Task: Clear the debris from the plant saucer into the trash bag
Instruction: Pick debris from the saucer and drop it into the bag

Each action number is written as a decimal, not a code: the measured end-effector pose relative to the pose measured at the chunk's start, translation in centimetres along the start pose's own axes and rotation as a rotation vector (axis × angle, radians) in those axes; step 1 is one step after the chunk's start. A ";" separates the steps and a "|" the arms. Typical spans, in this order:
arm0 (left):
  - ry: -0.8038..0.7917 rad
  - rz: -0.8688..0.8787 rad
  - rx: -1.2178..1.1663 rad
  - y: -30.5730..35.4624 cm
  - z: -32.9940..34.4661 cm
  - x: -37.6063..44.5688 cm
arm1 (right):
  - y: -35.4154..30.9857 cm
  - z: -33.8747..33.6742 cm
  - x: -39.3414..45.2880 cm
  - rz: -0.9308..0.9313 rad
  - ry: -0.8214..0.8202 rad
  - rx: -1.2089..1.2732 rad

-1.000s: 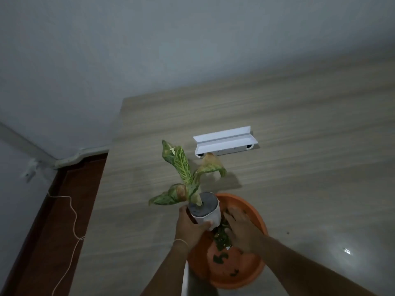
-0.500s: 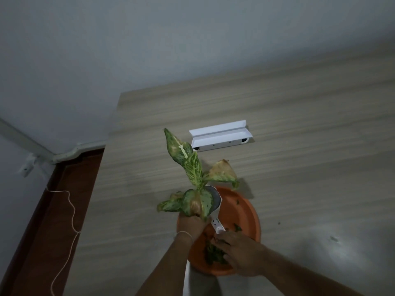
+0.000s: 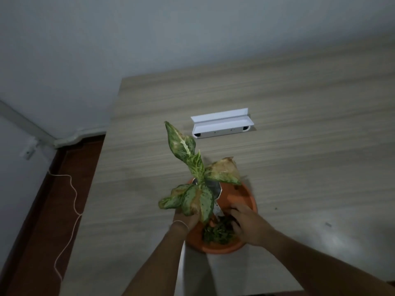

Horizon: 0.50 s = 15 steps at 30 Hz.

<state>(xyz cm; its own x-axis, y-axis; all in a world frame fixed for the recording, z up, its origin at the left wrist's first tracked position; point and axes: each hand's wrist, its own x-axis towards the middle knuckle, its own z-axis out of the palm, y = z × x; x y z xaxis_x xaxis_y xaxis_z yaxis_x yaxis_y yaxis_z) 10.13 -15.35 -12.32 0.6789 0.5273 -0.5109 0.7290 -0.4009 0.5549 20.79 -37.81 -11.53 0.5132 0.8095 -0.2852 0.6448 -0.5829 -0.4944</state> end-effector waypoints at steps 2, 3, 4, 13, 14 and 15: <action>0.004 0.029 -0.024 1.5 -0.9 -1.9 | -0.1 -0.2 0.4 0.024 -0.018 -0.021; -0.010 0.096 0.006 1.8 -0.9 -2.5 | -0.3 -0.4 0.6 0.039 -0.032 -0.023; -0.034 0.148 0.048 2.2 -1.2 -3.5 | -0.5 -0.5 0.9 0.062 -0.051 -0.032; -0.230 0.228 0.353 2.8 0.3 -4.7 | -2.4 -0.1 1.1 0.045 -0.157 -0.186; -0.253 0.221 0.388 2.7 0.6 -4.7 | -2.6 0.0 1.1 0.041 -0.162 -0.188; -0.271 0.231 0.414 2.9 0.6 -4.8 | -2.7 0.1 1.1 0.036 -0.168 -0.197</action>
<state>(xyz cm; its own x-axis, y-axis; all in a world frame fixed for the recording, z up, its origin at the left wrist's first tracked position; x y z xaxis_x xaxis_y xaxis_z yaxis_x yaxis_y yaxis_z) 9.01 -19.51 -8.69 0.7841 0.2004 -0.5874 0.4942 -0.7741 0.3957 19.58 -35.36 -10.55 0.4473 0.7786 -0.4401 0.7342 -0.6006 -0.3164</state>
